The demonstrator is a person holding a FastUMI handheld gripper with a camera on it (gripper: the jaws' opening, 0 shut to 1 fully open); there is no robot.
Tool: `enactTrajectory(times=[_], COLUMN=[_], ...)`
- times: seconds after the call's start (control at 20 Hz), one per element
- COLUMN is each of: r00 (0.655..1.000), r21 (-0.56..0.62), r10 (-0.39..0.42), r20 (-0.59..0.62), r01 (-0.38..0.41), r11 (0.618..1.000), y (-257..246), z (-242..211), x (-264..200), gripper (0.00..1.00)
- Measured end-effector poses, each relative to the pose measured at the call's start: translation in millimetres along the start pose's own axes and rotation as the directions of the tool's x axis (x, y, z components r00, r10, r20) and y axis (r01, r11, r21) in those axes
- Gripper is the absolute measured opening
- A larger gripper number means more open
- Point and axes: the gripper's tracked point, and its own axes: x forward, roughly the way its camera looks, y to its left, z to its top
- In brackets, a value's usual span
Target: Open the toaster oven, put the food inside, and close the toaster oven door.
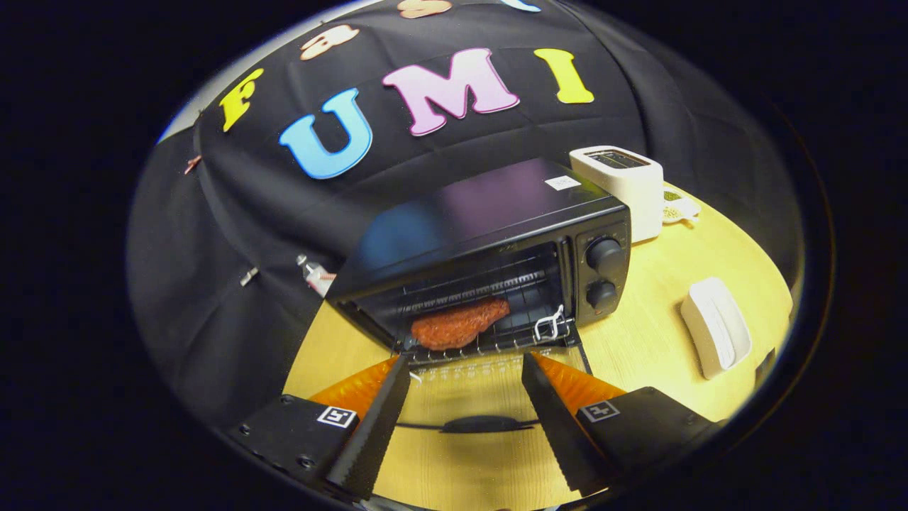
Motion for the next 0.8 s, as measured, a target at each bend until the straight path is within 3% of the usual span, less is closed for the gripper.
enactTrajectory(times=[0.4,0.8], r00=[0.973,0.942], r21=[-0.11,-0.16], r10=[-0.062,-0.155], r20=[-0.223,-0.298], r01=[0.038,0.111], r11=[0.993,0.981], y=[-6,-28], z=[-103,-144], x=[-4,26], gripper=[0.98,0.98])
